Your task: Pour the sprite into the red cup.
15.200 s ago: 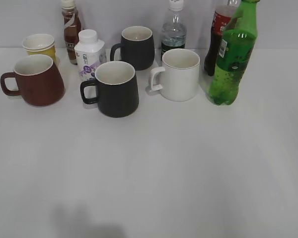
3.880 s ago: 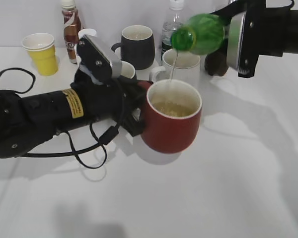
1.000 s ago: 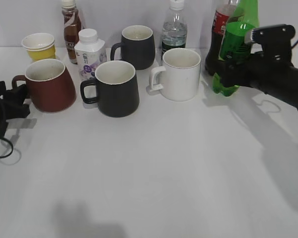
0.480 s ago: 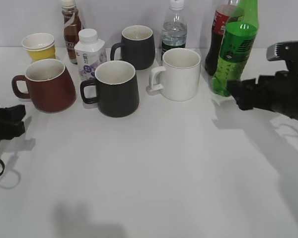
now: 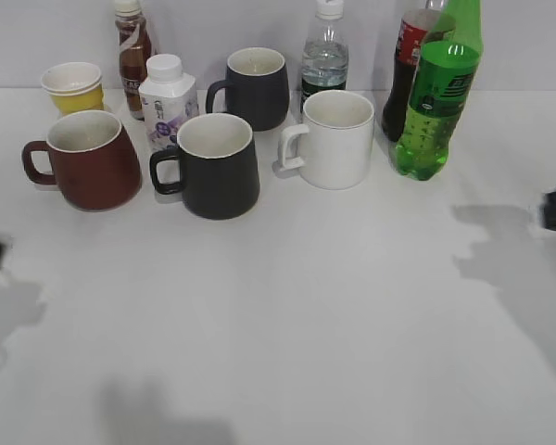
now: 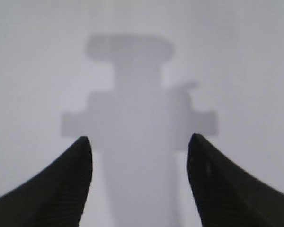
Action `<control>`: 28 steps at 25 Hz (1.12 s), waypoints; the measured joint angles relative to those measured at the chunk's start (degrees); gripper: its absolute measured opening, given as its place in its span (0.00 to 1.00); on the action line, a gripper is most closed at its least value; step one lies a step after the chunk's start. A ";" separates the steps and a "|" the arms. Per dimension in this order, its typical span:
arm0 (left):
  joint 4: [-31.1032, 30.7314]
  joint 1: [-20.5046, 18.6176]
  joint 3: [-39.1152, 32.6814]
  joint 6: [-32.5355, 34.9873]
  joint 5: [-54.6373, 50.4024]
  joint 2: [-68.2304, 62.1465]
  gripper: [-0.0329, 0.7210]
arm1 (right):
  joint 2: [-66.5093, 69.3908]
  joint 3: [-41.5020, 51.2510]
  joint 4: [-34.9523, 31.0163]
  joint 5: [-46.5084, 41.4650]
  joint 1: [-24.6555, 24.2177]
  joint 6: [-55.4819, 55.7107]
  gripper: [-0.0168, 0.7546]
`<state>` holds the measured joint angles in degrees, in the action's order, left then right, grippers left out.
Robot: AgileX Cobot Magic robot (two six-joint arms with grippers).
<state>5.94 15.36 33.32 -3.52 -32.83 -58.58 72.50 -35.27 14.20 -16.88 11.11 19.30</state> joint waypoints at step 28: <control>-6.36 0.53 -2.09 6.46 -31.55 56.91 0.62 | -68.45 6.53 -14.58 -43.98 0.00 -22.65 0.62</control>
<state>-0.42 15.89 31.23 2.94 -64.38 -1.67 4.04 -28.74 -0.38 -60.86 11.11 -3.36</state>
